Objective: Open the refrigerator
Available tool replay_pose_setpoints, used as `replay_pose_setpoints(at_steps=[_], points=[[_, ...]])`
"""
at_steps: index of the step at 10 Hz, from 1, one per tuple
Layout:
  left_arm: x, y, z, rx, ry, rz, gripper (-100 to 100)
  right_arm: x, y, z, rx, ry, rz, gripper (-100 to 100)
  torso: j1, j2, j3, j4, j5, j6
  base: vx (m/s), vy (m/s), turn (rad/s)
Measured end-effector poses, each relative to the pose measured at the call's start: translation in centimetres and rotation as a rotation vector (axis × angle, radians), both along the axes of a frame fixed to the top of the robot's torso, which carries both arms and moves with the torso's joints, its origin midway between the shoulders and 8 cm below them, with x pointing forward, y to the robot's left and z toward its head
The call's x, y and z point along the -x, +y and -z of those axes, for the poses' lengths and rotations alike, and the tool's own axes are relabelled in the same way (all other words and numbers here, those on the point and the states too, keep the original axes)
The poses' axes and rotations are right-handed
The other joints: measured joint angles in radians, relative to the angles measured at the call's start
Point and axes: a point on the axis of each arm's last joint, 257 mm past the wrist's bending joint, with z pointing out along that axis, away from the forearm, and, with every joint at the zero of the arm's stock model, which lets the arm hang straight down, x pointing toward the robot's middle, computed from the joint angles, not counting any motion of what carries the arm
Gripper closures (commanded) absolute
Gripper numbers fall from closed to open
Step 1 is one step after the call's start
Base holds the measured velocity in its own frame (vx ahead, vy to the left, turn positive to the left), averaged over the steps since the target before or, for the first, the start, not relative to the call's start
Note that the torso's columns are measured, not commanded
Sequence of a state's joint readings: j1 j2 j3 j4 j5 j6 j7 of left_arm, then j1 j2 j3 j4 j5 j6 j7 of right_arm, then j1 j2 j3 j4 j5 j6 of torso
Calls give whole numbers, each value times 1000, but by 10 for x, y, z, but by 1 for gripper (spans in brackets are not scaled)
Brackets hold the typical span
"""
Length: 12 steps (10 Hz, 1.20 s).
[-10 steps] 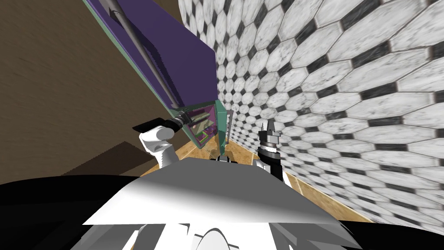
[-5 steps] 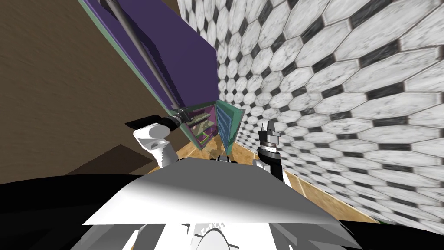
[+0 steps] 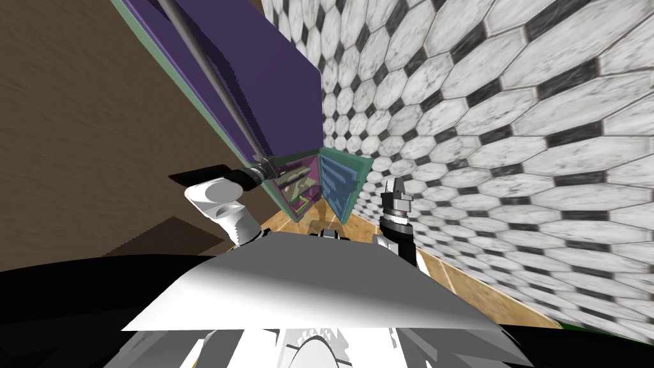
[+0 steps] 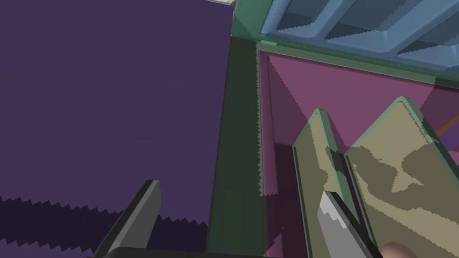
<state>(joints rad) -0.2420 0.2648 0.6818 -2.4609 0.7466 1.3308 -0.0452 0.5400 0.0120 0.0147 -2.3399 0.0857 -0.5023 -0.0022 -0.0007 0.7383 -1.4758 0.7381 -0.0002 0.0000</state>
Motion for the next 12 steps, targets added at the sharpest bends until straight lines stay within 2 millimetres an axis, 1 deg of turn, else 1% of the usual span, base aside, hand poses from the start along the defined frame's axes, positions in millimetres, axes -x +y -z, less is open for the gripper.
replay_pose_setpoints(at_steps=[8,12], points=[[11,-7,-19,-17,24,68,-100,0,0,0,0,0,0,0,1,0,0,0,0,0,22,74,-32],[23,-14,-27,-35,47,116,-100,0,0,0,0,0,0,0,4,-1,-2,1,1,-1,23,98,-49]])
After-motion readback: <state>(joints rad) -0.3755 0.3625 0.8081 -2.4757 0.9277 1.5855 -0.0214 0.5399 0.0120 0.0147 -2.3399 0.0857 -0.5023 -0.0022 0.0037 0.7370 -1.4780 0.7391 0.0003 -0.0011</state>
